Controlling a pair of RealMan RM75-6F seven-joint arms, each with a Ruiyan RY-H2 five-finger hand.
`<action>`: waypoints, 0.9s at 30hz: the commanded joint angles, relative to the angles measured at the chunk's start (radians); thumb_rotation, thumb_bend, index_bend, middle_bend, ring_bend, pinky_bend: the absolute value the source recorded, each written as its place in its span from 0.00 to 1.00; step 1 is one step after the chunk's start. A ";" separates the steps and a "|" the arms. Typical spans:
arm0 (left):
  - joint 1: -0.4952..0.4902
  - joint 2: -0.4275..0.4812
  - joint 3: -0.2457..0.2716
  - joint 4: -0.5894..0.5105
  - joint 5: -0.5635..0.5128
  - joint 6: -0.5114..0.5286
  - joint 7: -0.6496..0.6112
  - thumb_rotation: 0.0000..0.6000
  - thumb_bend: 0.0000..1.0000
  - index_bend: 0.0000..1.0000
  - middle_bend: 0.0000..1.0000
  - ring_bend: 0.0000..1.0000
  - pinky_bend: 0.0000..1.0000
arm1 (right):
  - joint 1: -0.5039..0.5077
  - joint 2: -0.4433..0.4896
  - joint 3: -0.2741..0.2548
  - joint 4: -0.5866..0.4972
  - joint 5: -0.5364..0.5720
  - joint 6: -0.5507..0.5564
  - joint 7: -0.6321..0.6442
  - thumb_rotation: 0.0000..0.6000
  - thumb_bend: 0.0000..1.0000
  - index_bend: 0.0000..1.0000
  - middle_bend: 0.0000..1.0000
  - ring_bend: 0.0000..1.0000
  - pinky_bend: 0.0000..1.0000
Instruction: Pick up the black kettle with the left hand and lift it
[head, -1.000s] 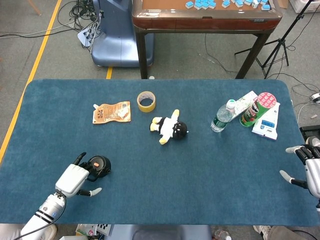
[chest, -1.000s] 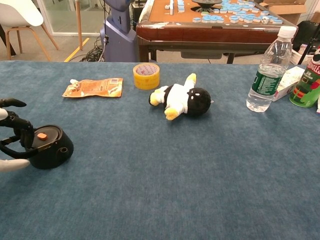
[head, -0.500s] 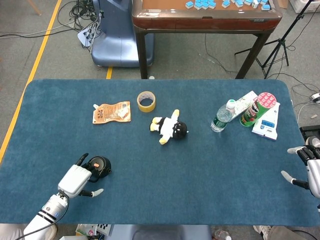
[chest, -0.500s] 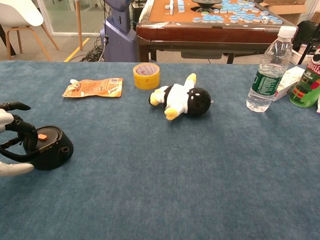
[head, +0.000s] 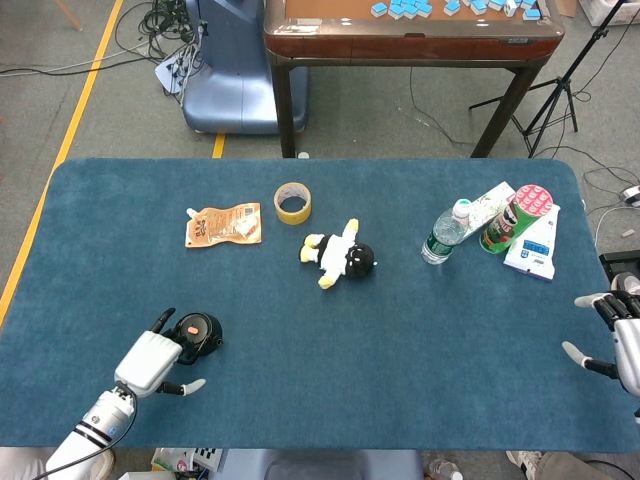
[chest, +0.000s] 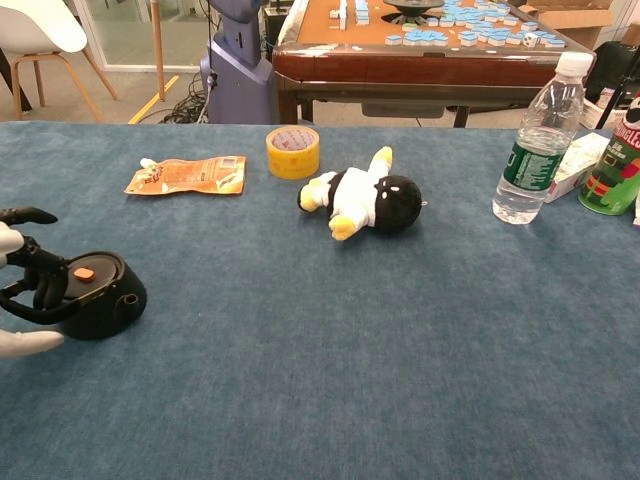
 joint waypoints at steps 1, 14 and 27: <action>-0.002 -0.003 -0.001 0.003 -0.003 -0.005 0.002 0.35 0.17 0.49 0.50 0.39 0.02 | -0.001 0.000 0.000 0.000 0.002 -0.001 0.000 1.00 0.15 0.35 0.36 0.23 0.22; -0.004 -0.017 0.004 0.005 -0.014 -0.023 0.016 0.36 0.17 0.50 0.51 0.40 0.02 | -0.002 0.001 0.001 -0.002 0.006 -0.002 -0.002 1.00 0.15 0.35 0.36 0.23 0.22; -0.006 -0.030 0.010 0.006 -0.014 -0.032 0.026 0.35 0.17 0.52 0.54 0.43 0.02 | -0.004 -0.002 0.001 0.003 0.012 -0.007 0.005 1.00 0.15 0.35 0.36 0.23 0.22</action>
